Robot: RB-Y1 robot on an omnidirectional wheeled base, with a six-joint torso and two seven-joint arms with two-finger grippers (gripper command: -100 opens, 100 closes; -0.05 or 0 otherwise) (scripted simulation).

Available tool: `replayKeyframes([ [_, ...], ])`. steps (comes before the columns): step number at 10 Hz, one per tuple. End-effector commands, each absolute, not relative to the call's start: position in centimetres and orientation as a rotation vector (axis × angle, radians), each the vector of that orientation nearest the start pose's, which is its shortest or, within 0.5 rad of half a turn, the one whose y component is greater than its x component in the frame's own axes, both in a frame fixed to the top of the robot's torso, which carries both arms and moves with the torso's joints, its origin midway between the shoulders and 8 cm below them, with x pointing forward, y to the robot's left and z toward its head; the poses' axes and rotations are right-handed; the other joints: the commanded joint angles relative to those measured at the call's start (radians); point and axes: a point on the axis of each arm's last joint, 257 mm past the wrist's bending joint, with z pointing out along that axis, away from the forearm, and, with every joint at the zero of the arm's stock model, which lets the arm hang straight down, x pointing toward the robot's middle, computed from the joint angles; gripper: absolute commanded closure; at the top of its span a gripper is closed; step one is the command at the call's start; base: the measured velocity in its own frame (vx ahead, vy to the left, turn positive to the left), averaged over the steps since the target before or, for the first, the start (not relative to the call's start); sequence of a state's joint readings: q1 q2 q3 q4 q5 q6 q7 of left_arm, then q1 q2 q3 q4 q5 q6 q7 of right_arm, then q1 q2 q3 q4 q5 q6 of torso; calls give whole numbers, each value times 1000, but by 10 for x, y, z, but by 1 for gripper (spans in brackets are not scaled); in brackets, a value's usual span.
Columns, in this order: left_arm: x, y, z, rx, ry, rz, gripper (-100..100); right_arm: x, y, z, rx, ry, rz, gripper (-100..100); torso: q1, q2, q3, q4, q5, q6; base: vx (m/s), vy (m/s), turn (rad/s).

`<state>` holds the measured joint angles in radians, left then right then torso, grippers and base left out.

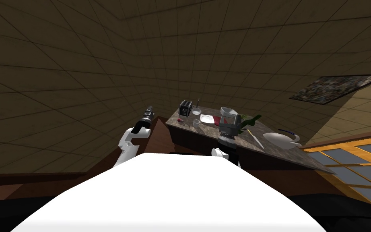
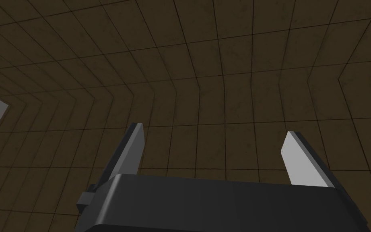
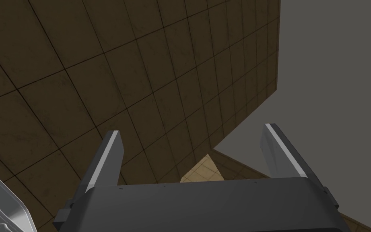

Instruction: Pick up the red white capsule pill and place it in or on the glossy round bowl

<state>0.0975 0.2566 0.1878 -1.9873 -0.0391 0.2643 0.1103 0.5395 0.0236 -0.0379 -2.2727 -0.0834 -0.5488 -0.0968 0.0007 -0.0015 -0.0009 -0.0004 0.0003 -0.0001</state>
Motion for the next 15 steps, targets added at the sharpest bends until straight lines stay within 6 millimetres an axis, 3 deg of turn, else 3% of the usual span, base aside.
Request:
replayKeyframes([
  [1,509,381,-108,-1129,1114,-946,-100,329,-308,19,747,501,1389,0,0,0,0,0,0,0,11,12,-47],
  [5,518,384,-129,-1223,1152,-918,-100,329,-308,19,747,501,1388,0,0,0,0,0,0,-1,7,5,-29],
  [6,528,382,-133,-1258,1158,-930,-100,329,-308,19,747,501,1388,0,0,1,0,0,0,-1,8,6,-88],
  [8,527,384,-144,-1296,1180,-904,-100,329,-308,19,747,501,1388,0,0,0,0,0,0,-1,10,7,-21],
  [9,537,380,-147,-1329,1188,-918,-100,329,-308,19,747,501,1388,0,0,1,0,0,0,-1,14,7,-69],
  [11,534,382,-159,-1369,1211,-888,-100,329,-308,19,747,501,1388,0,0,0,0,0,0,0,11,7,-27],
  [15,550,370,-180,-1476,1261,-883,-100,329,-308,19,747,501,1388,0,0,0,0,0,0,-1,13,4,-47],
])
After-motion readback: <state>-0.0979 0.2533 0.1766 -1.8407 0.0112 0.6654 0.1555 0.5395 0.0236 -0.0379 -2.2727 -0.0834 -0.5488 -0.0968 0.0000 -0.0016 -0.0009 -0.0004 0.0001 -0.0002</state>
